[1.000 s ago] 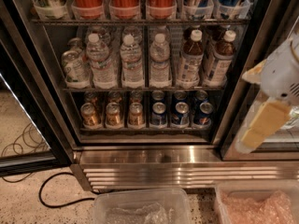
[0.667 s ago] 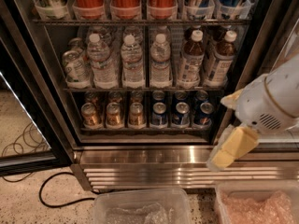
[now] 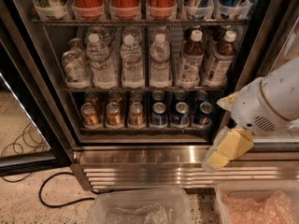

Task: Pick pepsi can from bottom shelf of fridge

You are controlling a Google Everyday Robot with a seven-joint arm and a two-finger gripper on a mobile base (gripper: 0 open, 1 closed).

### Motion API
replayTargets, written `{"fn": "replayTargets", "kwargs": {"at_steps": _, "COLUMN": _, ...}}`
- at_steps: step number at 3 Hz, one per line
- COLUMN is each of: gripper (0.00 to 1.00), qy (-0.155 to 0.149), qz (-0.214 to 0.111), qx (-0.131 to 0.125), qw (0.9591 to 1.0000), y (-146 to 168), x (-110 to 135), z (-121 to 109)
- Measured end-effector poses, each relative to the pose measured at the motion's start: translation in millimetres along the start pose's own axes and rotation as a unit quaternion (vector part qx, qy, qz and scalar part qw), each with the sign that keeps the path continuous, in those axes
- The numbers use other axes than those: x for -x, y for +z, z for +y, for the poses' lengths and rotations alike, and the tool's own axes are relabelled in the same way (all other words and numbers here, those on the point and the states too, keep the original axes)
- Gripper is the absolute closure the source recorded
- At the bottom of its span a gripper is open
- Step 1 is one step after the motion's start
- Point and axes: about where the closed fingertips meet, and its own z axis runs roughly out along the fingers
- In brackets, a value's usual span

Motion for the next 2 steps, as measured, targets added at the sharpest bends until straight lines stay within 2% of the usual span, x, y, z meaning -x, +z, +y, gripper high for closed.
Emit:
{"fn": "replayTargets", "kwargs": {"at_steps": 1, "gripper": 0.00, "qy": -0.016, "qz": -0.018, "qx": 0.010, "qw": 0.9997, "y": 6.5, "x": 10.3, "z": 16.4}}
{"fn": "replayTargets", "kwargs": {"at_steps": 2, "gripper": 0.00, "qy": 0.009, "qz": -0.074, "qx": 0.046, "qw": 0.9962, "y": 47.3, "x": 22.6, "z": 35.7}}
